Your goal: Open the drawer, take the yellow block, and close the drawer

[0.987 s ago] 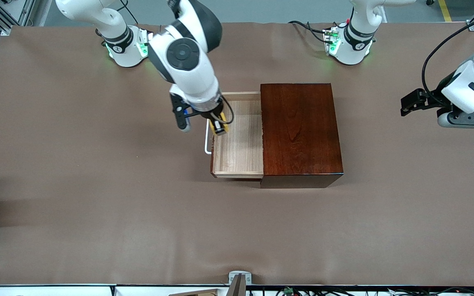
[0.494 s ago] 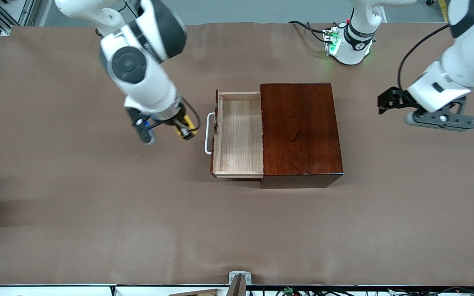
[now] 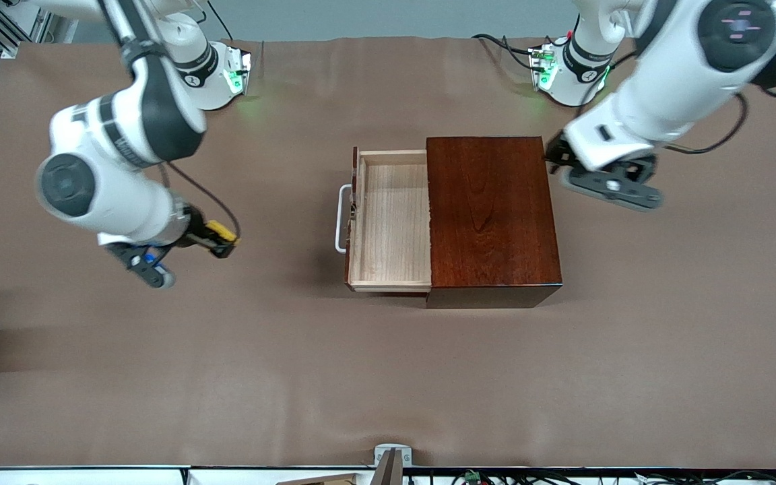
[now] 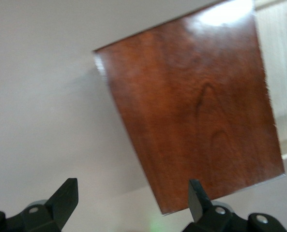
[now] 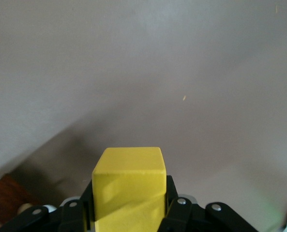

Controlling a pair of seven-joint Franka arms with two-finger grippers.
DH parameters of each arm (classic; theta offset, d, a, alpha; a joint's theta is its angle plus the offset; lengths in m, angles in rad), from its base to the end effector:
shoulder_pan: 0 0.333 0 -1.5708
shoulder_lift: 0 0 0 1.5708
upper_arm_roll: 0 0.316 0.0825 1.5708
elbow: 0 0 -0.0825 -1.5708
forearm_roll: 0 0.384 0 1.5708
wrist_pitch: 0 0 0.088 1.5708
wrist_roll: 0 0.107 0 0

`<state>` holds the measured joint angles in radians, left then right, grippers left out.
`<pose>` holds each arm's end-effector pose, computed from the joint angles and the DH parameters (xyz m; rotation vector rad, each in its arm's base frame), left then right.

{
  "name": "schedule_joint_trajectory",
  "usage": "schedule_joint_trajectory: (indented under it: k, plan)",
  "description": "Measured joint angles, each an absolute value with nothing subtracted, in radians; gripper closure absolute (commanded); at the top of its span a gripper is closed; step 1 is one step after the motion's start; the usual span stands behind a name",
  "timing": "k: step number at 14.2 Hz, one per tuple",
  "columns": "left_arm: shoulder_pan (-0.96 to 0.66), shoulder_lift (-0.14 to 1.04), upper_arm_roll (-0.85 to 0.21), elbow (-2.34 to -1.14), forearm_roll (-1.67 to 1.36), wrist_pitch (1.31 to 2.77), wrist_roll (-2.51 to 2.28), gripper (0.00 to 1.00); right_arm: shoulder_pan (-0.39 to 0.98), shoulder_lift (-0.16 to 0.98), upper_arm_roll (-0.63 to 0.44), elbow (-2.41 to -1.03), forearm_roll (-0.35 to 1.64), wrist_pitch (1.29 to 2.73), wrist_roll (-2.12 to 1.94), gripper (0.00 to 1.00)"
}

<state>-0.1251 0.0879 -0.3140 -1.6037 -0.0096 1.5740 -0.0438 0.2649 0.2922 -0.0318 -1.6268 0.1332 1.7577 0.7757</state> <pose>0.5229 -0.2391 0.5620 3.0667 -0.6139 -0.1860 0.6089 0.1586 0.4393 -2.9713 0.8824 0.3086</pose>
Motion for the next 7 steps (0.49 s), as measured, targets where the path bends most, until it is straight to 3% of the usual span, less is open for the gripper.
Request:
schedule_joint_trajectory:
  k: [7]
  plan:
    - [-0.167,0.262,-0.530,-1.511,-0.008,1.652,0.034,0.00,0.113,0.318,-0.033,-1.697,0.077,1.810,0.327,1.00]
